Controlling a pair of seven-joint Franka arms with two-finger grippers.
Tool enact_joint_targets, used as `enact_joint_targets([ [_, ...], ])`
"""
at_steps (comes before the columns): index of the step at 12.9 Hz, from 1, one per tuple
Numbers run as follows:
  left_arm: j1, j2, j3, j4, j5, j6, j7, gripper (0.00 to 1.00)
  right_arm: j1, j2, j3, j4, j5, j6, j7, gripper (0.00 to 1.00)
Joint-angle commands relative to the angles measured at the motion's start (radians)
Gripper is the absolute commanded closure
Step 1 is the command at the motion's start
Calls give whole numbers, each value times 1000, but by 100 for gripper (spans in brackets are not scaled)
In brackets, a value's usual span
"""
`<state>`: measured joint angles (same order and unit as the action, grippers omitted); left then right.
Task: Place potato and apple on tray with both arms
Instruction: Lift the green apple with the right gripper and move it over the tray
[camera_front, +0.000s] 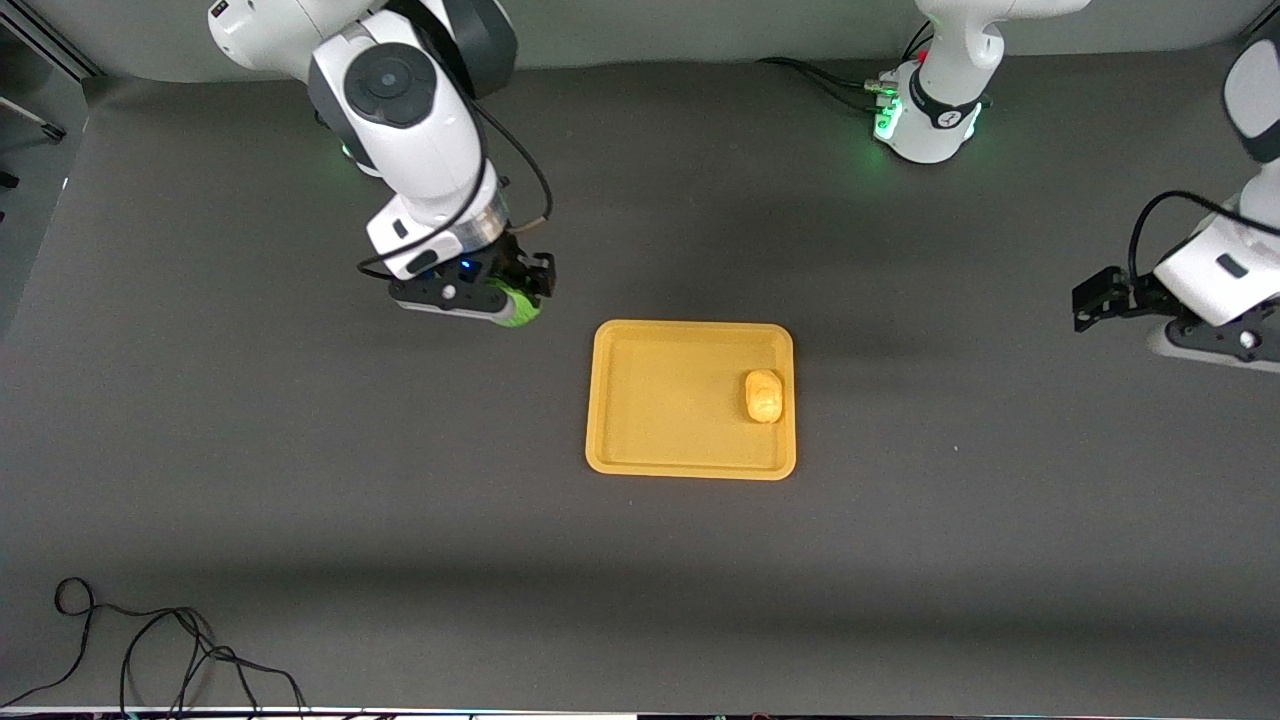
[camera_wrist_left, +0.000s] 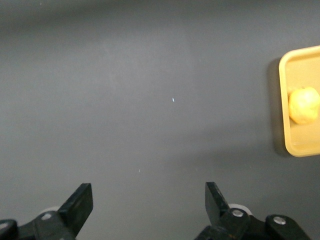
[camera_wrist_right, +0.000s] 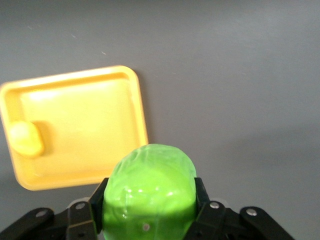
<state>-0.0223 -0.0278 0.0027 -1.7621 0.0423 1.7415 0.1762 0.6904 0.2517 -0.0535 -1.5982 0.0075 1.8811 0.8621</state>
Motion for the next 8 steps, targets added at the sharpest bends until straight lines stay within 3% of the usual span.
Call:
enact_joint_targets([
  [1, 4, -41, -9, 10, -9, -66, 14, 0, 89, 295, 4, 381, 9, -92, 159, 56],
  [3, 7, -59, -7, -46, -9, -47, 16, 0, 118, 476, 6, 614, 9, -119, 238, 57],
  [4, 7, -79, -6, -92, -9, -5, 17, 0, 127, 536, 6, 659, 6, -102, 250, 57],
  [8, 8, -63, -6, -94, -9, 23, 26, 0, 127, 691, 4, 662, 0, 102, 249, 56],
])
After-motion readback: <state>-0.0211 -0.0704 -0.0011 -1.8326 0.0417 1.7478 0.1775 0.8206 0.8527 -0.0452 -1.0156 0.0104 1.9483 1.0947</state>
